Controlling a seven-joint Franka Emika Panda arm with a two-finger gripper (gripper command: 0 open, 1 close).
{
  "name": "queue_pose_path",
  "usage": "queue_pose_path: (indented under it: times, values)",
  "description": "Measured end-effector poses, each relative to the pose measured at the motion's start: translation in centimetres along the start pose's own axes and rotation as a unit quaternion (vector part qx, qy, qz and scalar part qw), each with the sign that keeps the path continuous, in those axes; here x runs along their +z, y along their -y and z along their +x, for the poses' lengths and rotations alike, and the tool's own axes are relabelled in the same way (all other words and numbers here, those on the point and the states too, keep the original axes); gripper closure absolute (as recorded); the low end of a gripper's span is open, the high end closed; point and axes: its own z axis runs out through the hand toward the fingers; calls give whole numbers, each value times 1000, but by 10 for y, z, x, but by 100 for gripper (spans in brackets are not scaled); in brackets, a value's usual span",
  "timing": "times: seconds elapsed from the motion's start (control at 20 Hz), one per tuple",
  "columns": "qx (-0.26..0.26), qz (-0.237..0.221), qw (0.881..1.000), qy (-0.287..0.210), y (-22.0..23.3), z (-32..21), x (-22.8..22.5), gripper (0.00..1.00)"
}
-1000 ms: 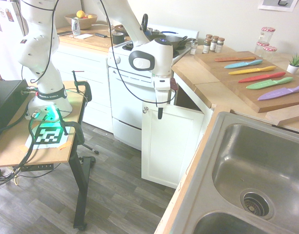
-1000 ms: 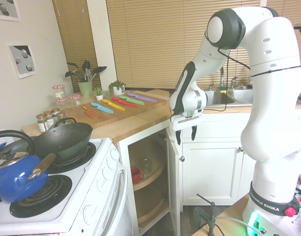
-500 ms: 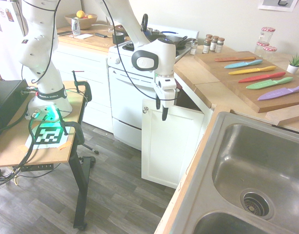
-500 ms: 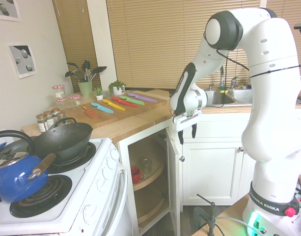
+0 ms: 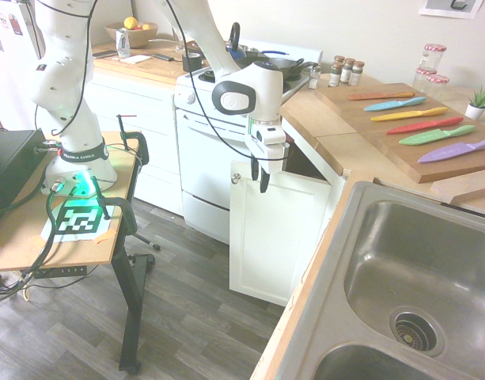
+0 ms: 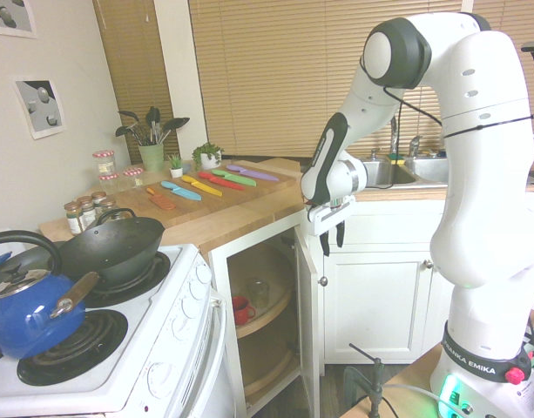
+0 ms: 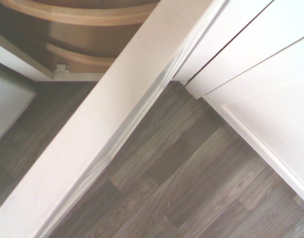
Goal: Close the cabinet
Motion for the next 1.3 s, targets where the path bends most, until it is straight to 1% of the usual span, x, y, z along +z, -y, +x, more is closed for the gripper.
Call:
queue_pose_path:
  times: [0.55, 1.05, 1.3]
  values:
    - [-14, -1, 1000, 2, 6, -5, 1, 100]
    - [-58, -14, 998, -7, 19, -19, 6, 100]
    - [-89, -27, 996, -15, 43, -34, 7, 100]
